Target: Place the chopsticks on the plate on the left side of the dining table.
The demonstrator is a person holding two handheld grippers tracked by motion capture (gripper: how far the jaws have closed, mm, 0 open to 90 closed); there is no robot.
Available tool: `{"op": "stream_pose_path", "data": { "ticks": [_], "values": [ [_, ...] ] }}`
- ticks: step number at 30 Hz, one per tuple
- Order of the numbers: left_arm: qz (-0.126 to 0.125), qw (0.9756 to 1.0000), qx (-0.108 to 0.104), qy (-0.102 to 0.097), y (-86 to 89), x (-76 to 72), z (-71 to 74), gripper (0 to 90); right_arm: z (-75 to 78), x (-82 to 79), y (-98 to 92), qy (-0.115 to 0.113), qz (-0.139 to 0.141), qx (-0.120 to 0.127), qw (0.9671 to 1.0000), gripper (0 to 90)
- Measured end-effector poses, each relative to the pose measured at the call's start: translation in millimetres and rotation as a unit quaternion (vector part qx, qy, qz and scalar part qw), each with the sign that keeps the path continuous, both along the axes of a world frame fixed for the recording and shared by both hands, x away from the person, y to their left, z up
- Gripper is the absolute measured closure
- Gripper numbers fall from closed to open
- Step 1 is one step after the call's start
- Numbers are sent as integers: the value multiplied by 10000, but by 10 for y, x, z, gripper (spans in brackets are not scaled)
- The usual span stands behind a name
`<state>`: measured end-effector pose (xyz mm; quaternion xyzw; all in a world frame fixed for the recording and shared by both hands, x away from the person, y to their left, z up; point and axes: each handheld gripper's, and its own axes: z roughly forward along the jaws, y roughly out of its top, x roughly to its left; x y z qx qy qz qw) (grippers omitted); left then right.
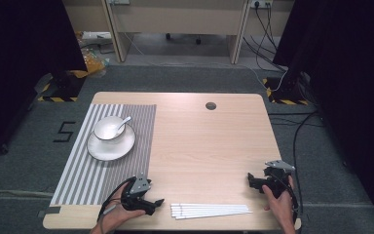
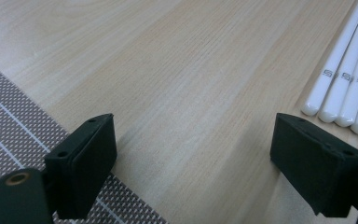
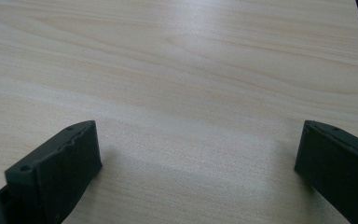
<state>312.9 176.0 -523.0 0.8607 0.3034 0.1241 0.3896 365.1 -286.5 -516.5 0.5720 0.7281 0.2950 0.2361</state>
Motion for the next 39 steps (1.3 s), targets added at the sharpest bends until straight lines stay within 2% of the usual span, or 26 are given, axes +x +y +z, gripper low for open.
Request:
{"op": "stream_pose_path", "data": {
  "ticks": [11, 17, 19, 22, 23, 27, 31, 34, 35, 36, 37, 39],
  "values": [
    [-75, 10000, 7, 15, 6, 7, 7, 143, 0, 1, 0, -1, -2, -1, 10000, 2],
    [-166, 9996, -52, 208, -5, 30, 58, 170, 0, 1, 0, -1, -1, 0, 10000, 2],
    [-226, 9996, -27, 161, -38, 38, 122, 175, 0, 1, 0, -1, -1, -1, 10000, 2],
    [-327, 9993, 37, 193, -70, 49, 175, 187, 0, 1, 0, -1, -2, -1, 10000, 2],
    [-433, 9987, 182, 220, -106, 67, 232, 193, 0, 1, 0, -1, -2, 0, 10000, 2],
    [-559, 9975, 337, 276, -166, 92, 312, 215, 0, 1, 1, -1, -6, 7, 10000, 2],
    [-845, 9938, 605, 399, -293, 104, 389, 254, 0, 1, 0, -1, -1, 0, 10000, 2],
    [-1090, 9893, 855, 462, -430, 117, 428, 283, 0, 1, 0, -1, 0, 0, 10000, 2],
    [-1090, 9893, 855, 462, -430, 117, 428, 299, 0, 1, 0, -1, -1, 0, 10000, 2],
    [-1225, 9869, 922, 505, -489, 123, 438, 316, 0, 1, 0, 0, -1, 0, 10000, 2],
    [-1225, 9869, 922, 505, -489, 123, 438, 329, 0, 1, 0, 0, -1, 0, 10000, 2],
    [-1416, 9827, 1077, 513, -590, 131, 455, 350, 0, 1, 0, -1, 0, 0, 10000, 2]
  ]
}}
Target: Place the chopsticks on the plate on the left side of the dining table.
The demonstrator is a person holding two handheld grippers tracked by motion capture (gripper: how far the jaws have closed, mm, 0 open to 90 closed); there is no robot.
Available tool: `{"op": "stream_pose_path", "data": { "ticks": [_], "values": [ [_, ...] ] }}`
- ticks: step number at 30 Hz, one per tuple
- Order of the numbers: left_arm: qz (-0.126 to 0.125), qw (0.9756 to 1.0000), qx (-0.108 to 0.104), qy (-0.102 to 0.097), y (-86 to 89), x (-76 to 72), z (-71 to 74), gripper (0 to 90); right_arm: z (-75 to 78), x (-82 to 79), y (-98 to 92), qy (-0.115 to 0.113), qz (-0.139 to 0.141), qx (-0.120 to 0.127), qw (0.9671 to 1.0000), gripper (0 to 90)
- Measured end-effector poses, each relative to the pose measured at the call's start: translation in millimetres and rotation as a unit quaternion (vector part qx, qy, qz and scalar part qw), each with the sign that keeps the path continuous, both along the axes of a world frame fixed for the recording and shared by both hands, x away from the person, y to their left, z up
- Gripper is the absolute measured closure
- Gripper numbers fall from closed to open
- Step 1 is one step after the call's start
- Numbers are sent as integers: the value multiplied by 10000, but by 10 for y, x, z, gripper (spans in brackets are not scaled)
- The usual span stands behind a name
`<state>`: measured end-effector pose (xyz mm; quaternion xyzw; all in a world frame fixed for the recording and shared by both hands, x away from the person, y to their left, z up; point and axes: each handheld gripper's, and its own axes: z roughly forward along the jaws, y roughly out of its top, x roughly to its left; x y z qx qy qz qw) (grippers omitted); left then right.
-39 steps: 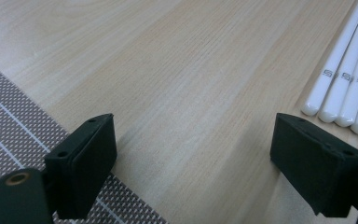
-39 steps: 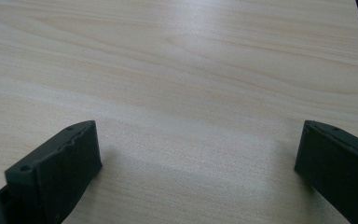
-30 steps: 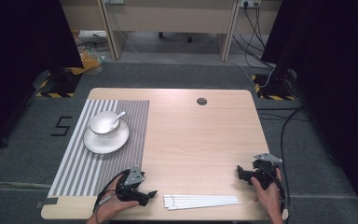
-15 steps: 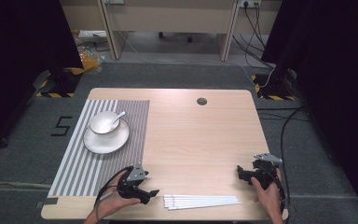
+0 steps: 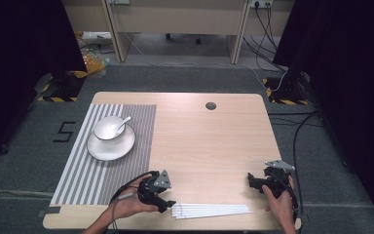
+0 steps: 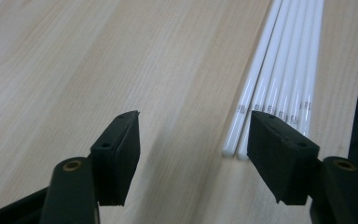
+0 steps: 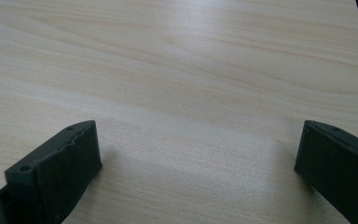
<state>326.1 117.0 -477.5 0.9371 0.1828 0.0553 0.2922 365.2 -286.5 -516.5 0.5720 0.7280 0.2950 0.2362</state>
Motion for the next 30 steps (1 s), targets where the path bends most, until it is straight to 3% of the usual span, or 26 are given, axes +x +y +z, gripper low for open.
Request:
{"op": "stream_pose_path", "data": {
  "ticks": [4, 16, 30],
  "values": [
    [-234, 9995, 195, 13, -116, 19, 7, 407, 0, 0, 0, 1, 1, -1, 10000, 2],
    [-624, 9973, 331, 180, -268, 83, 12, 556, 0, 0, 0, 0, 1, -1, 10000, 2],
    [-844, 9946, 536, 279, -357, 105, -45, 658, 0, 0, 0, 1, 1, 0, 10000, 2]
  ]
}}
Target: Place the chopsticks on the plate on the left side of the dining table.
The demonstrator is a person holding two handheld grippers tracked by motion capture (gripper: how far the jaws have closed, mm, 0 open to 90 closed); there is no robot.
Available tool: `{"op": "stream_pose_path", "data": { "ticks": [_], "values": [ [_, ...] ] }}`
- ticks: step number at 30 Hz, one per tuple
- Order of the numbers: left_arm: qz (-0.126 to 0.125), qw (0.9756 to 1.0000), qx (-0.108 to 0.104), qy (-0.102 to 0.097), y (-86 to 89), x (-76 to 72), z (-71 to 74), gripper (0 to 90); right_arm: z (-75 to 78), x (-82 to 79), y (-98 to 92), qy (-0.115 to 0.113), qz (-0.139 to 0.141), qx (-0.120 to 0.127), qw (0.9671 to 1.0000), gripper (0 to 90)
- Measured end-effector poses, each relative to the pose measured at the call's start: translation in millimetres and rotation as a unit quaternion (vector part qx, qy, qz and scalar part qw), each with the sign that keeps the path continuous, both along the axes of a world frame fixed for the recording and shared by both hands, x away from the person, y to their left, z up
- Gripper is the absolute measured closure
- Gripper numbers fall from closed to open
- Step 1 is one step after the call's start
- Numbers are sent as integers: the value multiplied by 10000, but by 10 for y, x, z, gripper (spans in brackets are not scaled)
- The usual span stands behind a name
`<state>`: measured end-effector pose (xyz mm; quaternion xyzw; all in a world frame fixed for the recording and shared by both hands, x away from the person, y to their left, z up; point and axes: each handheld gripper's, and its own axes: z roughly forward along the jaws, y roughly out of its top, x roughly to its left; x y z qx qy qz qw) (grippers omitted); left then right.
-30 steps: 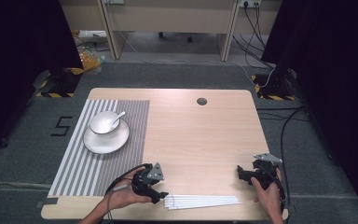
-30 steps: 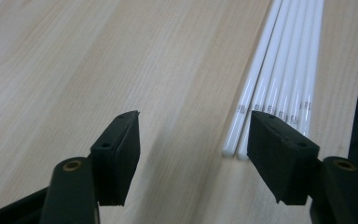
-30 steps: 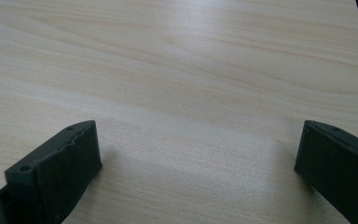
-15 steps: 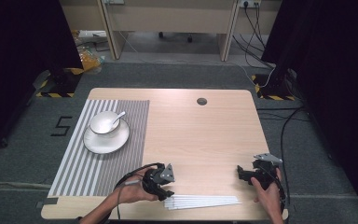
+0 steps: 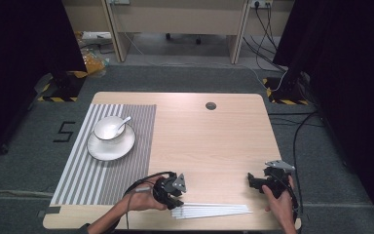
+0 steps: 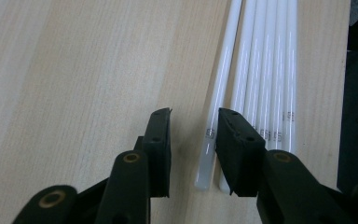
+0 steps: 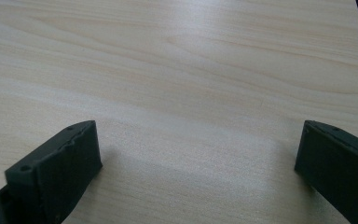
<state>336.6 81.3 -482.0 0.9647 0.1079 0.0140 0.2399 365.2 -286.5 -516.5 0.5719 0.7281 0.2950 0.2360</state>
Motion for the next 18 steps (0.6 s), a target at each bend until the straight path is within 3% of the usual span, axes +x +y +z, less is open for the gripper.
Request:
{"op": "stream_pose_path", "data": {
  "ticks": [3, 5, 6, 10, 18],
  "values": [
    [-109, 9998, 138, 14, -8, 28, -4, 702, 0, 0, 0, -1, 0, 0, 10000, 2],
    [-67, 9999, 82, 51, -15, 22, -18, 723, 0, 0, 0, 0, 0, -1, 10000, 2],
    [-165, 9997, 174, 41, -14, 34, -19, 723, 0, 0, 0, -1, 1, -1, 10000, 2],
    [-260, 9994, 216, 2, -24, 29, -14, 796, 0, 0, 0, -1, 1, -1, 10000, 2],
    [-429, 9983, 359, -143, -21, 46, 15, 829, 0, 0, 0, -1, 0, 1, 10000, 2]
  ]
}}
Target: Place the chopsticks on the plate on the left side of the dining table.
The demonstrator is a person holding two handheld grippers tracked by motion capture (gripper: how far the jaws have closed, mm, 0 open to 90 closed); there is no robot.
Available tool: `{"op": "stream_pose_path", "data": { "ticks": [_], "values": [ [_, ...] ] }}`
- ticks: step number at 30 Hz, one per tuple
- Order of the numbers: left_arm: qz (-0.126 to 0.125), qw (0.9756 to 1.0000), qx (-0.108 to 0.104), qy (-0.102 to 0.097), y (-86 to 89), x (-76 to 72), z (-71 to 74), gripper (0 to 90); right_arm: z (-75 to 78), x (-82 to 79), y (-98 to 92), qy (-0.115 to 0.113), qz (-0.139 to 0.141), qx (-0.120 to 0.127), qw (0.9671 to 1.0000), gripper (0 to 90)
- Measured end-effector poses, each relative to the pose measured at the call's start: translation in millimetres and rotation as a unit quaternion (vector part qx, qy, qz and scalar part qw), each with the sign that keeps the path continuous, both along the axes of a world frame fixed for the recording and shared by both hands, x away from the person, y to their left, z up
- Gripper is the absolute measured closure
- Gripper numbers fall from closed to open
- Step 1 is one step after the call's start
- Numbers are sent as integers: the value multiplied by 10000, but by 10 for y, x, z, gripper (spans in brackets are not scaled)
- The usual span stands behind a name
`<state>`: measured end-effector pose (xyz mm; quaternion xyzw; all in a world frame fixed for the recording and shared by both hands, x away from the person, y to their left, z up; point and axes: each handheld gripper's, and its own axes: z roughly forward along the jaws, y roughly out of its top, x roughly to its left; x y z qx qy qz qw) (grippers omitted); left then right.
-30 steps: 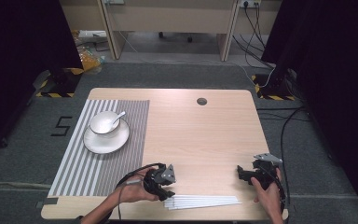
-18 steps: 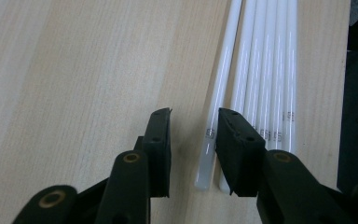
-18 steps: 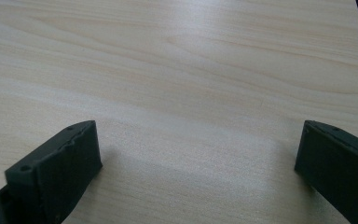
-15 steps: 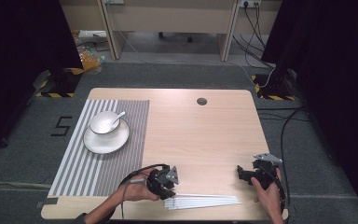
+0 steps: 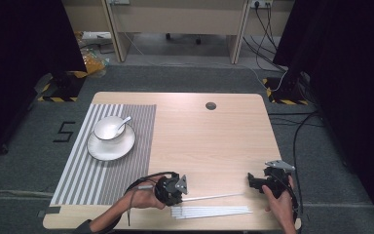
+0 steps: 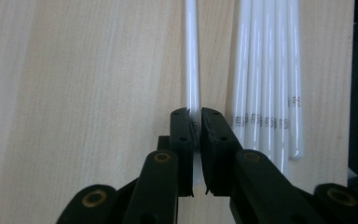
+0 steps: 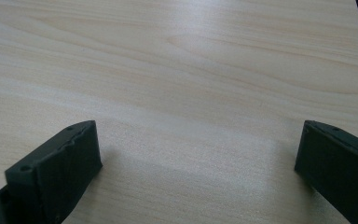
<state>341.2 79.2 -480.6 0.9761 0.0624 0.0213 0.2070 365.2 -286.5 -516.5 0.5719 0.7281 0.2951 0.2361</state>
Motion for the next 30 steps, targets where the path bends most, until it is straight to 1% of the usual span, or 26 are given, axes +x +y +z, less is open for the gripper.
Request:
{"op": "stream_pose_path", "data": {
  "ticks": [1, 2, 5, 6, 9, 11, 12, 13, 14, 16, 17, 23, 27, 30],
  "values": [
    [5, 10000, -4, -8, 14, 14, 8, 830, 0, 0, 0, 0, 0, 0, 10000, 2],
    [-2, 10000, 38, -35, 50, 41, 26, 830, 0, 0, 0, 0, 0, 0, 10000, 2],
    [4, 10000, 69, -36, 89, 65, 32, 830, 0, 0, -1, 1, 6, -7, 10000, 2],
    [15, 9999, 137, -50, 132, 87, 36, 830, 0, 0, -1, 1, 4, -7, 10000, 2],
    [28, 9998, 187, -41, 182, 112, 43, 830, 0, 0, -1, 2, 4, -5, 10000, 2],
    [67, 9996, 253, -64, 240, 138, 50, 829, 0, 0, -1, 2, 4, -6, 10000, 2],
    [51, 9994, 326, -75, 280, 154, 52, 830, 0, 0, -1, 2, 4, -6, 10000, 2],
    [51, 9994, 326, -75, 280, 154, 52, 830, 0, 0, -1, 2, 4, -6, 10000, 2],
    [54, 9992, 388, -111, 318, 168, 48, 830, 0, 0, -1, 1, 4, -5, 10000, 2],
    [39, 9990, 432, -141, 349, 180, 55, 830, 0, 0, -2, -1, 9, -10, 10000, 2],
    [39, 9990, 432, -141, 349, 180, 55, 831, 0, 0, -2, -1, 9, -10, 10000, 2],
    [-7, 9979, 568, -313, 380, 204, 85, 838, 0, 0, -2, -1, 10, -10, 10000, 2],
    [-12, 9975, 631, -314, 374, 216, 85, 836, 0, 0, -2, 0, 11, -10, 10000, 2],
    [-11, 9977, 628, -274, 374, 221, 77, 828, 0, 0, -2, -3, 16, -11, 10000, 2]
  ]
}}
